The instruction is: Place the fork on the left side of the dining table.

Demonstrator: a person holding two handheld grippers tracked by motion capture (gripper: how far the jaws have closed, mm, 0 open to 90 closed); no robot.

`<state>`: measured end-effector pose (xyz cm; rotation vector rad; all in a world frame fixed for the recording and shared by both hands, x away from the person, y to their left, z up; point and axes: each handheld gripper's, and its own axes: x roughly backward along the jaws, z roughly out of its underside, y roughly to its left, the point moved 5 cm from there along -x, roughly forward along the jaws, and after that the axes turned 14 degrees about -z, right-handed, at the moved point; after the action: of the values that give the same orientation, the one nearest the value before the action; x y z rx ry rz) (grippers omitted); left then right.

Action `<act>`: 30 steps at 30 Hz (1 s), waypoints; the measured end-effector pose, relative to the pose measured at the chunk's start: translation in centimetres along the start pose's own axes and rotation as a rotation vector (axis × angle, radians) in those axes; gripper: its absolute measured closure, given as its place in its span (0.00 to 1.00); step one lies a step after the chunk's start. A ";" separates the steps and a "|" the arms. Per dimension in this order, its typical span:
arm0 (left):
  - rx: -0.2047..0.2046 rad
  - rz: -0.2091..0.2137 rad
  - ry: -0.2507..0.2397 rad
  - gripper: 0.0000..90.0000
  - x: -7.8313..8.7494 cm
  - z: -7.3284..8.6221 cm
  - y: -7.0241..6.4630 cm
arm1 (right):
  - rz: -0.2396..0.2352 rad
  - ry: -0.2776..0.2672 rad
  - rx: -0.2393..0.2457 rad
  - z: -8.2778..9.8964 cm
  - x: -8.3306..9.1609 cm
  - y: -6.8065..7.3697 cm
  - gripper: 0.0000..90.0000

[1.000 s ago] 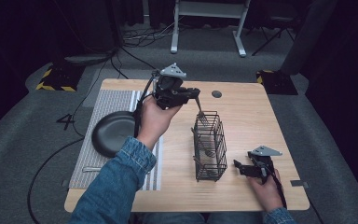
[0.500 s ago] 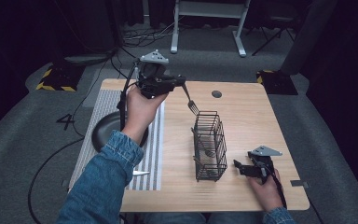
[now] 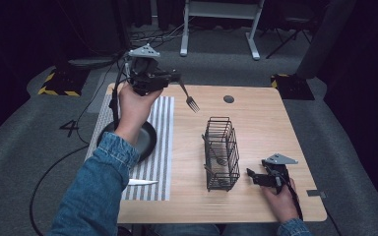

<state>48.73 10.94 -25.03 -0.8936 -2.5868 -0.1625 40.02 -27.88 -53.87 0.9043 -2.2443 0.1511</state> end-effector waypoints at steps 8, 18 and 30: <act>0.021 -0.045 -0.012 0.96 0.7 0.6 2.3 | 0.001 0.000 -0.001 0.0 0.0 0.0 0.27; 0.045 -0.135 -0.009 0.96 0.7 0.9 5.0 | 0.003 -0.001 -0.004 0.0 0.0 0.0 0.27; 0.091 -0.215 0.025 0.96 -0.8 1.9 7.7 | 0.004 -0.001 -0.006 -0.1 -0.1 0.0 0.27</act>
<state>53.40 17.01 -27.22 -0.5764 -2.6395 -0.1131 40.08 -27.83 -53.87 0.8968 -2.2469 0.1462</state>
